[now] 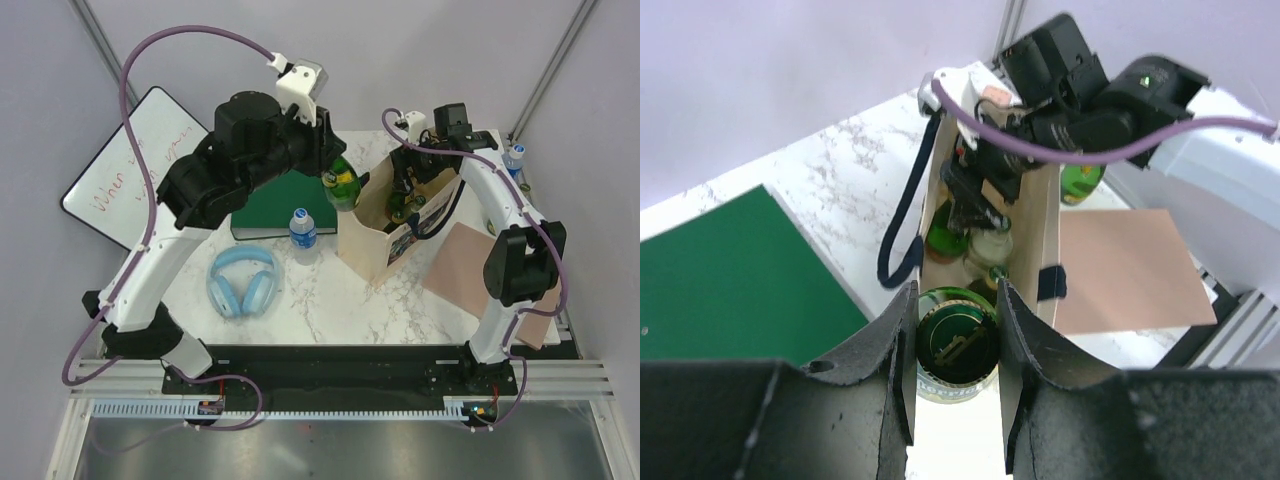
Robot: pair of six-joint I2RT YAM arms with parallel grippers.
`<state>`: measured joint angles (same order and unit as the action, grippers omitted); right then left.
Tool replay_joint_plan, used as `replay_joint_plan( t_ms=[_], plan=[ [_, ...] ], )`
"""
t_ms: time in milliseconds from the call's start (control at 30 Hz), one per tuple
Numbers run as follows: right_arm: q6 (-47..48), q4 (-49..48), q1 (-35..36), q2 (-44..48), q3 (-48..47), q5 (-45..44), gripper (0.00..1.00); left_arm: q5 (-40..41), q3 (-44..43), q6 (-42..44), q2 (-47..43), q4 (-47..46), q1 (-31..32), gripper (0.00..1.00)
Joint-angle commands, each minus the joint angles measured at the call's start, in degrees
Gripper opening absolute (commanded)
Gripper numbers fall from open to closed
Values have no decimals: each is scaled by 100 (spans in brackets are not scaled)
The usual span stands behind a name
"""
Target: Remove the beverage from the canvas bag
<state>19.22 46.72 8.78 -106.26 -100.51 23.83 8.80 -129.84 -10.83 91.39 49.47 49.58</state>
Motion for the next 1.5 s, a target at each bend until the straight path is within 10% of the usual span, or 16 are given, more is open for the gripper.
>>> replay_joint_plan(
  t_ms=[0, 633, 1467],
  plan=[
    [-24, -189, 107, -79, -215, -212, 79, -71, 633, -139, -789, -773, -10, 2],
    [108, -295, 186, 0, -13, -467, 62, 412, 4861, -297, -2600, -2090, -19, 2],
    [99, -523, 186, 141, 137, -300, 48, 1344, 7464, -253, -2970, -3830, -63, 2]
  ],
)
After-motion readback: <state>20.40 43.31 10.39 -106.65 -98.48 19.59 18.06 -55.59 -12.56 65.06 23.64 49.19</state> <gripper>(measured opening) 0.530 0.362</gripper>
